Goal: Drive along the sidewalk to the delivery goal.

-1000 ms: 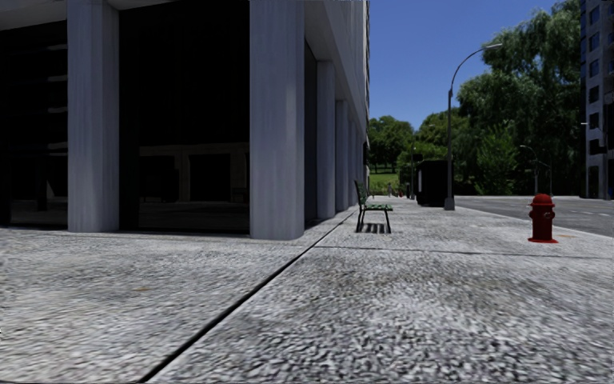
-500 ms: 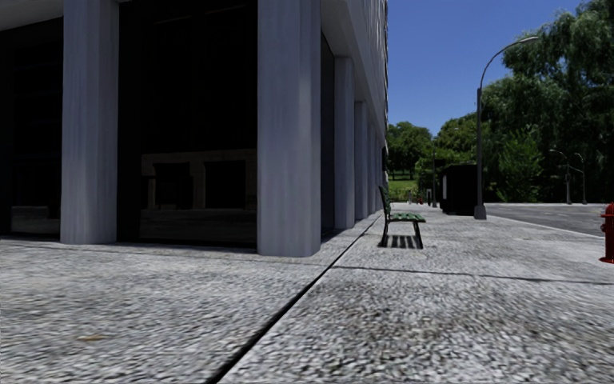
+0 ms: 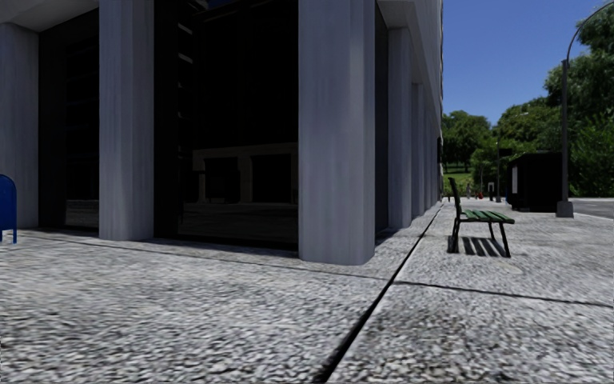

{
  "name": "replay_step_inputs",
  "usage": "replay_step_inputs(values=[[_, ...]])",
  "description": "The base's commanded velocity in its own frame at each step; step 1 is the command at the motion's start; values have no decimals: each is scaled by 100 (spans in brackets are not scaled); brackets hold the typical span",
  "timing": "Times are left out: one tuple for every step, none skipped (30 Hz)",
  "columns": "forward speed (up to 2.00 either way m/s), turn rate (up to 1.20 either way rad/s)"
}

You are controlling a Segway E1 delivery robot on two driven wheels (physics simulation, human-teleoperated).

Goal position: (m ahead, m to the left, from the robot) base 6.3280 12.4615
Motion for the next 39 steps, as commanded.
replay_step_inputs(values=[[156,56],[156,56],[156,56],[156,56],[156,58],[156,63],[156,67],[156,67],[156,67],[156,68],[156,68],[156,68],[156,68],[156,68],[156,68],[156,68],[156,68],[156,68],[156,68],[156,68],[156,68],[156,68],[156,68],[156,68],[156,68],[156,68],[156,68],[156,68],[156,68],[157,68],[157,68],[157,68],[158,68],[158,68],[158,68],[158,68],[159,68],[159,68],[159,68]])
